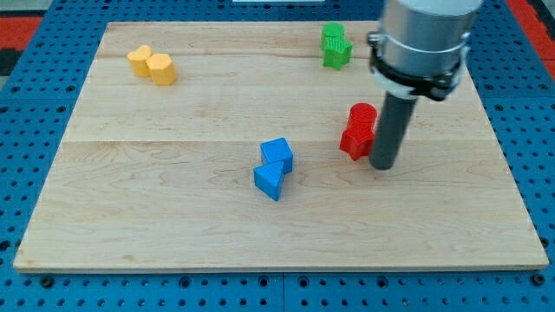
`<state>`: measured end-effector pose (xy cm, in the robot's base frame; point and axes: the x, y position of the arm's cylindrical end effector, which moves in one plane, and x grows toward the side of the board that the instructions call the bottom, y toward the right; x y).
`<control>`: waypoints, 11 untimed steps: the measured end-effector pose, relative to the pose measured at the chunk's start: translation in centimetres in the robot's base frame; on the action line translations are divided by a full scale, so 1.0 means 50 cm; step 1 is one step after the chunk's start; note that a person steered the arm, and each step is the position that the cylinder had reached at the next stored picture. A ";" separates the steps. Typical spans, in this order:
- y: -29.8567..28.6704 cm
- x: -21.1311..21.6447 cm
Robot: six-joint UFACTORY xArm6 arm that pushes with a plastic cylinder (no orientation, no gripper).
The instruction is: Slide the red circle closer to the green star
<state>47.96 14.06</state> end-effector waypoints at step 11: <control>-0.072 -0.300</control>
<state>32.97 10.49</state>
